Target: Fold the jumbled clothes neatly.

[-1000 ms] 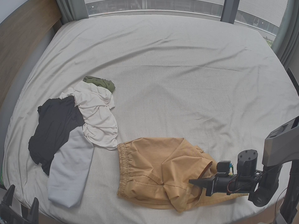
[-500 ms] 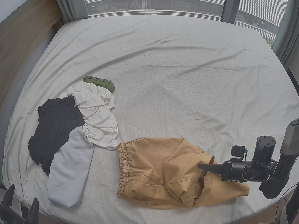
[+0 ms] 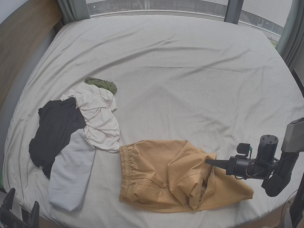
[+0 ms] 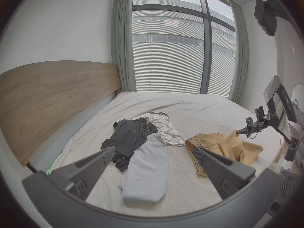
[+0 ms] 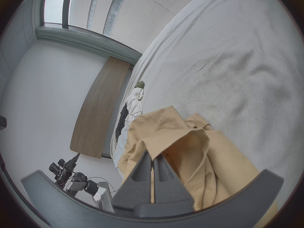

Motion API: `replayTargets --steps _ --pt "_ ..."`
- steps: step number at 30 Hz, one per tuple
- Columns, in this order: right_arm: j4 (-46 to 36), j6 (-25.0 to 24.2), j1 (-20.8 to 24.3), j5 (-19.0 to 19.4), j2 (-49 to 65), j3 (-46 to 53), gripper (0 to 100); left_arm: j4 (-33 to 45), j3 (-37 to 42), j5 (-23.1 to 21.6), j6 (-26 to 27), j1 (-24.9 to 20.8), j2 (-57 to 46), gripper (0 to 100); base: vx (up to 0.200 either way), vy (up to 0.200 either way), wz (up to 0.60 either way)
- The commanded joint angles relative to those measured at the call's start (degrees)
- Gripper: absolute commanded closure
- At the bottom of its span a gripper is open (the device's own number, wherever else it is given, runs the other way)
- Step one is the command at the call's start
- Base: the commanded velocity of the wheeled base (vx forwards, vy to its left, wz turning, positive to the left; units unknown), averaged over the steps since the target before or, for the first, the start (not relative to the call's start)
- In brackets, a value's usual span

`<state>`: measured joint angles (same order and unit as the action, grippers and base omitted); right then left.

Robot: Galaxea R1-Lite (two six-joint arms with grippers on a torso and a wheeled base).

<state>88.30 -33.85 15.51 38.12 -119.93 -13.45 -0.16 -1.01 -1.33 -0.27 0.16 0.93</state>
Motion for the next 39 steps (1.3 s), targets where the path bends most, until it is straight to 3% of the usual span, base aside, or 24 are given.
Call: replayTargets --steps 1,4,5,16,25,39 --pt "0.0 0.0 0.1 0.0 -0.7 0.0 100 0.0 1.0 0.0 0.0 0.0 -0.9 0 0.0 0.0 0.0" --pt "-0.1 0.1 0.1 0.2 -0.7 0.2 100 0.0 1.0 0.0 -0.1 0.0 -0.9 0 0.0 0.0 0.0" --pt "0.0 0.1 0.0 0.8 -0.7 0.2 0 0.0 1.0 0.0 -0.1 0.0 -0.9 0 0.0 0.0 0.0" --pt "0.0 0.1 0.7 2.5 -0.4 2.0 0 0.0 1.0 0.0 -0.1 0.0 -0.9 0 0.0 0.0 0.0" --pt "0.0 0.4 5.4 2.4 -0.5 3.3 0 0.0 1.0 0.0 -0.1 0.0 -0.9 0 0.0 0.0 0.0" --pt "0.1 0.5 9.0 2.1 -0.7 3.6 0 0.0 1.0 0.0 -0.1 0.0 -0.9 0 0.0 0.0 0.0"
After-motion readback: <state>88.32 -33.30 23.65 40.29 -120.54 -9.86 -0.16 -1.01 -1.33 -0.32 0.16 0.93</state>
